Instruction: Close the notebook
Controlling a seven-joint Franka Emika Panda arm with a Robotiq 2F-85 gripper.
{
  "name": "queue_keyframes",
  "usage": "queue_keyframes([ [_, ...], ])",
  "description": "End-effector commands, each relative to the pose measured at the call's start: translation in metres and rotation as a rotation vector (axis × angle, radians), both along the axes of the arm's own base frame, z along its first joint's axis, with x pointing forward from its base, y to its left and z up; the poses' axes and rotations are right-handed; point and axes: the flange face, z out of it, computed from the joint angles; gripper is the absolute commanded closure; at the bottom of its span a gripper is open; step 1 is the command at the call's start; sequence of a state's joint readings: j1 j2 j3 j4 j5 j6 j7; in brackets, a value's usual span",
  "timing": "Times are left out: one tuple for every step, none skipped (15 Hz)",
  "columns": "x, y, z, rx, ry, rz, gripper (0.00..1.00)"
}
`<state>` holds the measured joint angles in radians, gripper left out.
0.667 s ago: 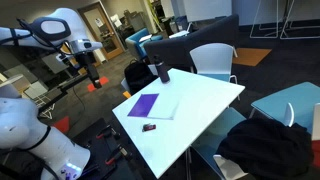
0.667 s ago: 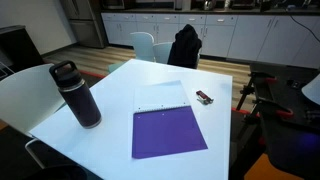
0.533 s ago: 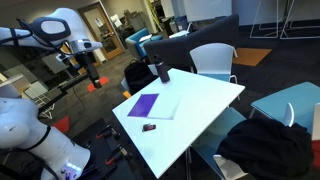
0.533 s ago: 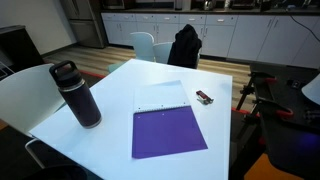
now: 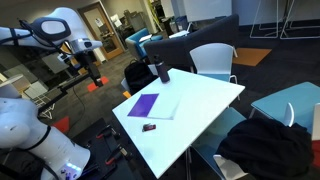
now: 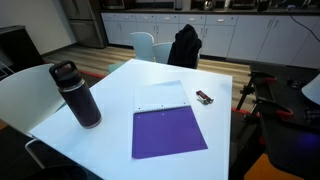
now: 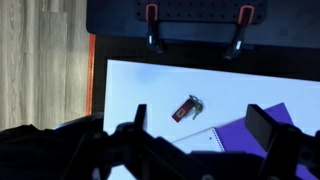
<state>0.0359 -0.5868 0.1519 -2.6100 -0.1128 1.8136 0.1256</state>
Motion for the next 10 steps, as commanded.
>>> queue_keyframes([
  [0.022, 0.032, -0.001, 0.062, -0.084, 0.011, 0.0],
  [0.034, 0.047, -0.005, 0.089, -0.113, -0.028, 0.0],
  [0.045, 0.062, -0.01, 0.119, -0.131, -0.042, 0.0],
  [0.054, 0.08, -0.015, 0.134, -0.166, -0.055, 0.0],
  [0.061, 0.1, -0.021, 0.144, -0.195, -0.058, 0.0],
  [0.067, 0.122, -0.028, 0.145, -0.223, -0.047, 0.0],
  [0.073, 0.139, -0.035, 0.139, -0.248, -0.04, 0.0],
  [0.078, 0.157, -0.045, 0.135, -0.268, -0.026, 0.0],
  [0.083, 0.171, -0.053, 0.126, -0.287, -0.009, 0.0],
  [0.088, 0.184, -0.063, 0.119, -0.3, 0.008, 0.0],
])
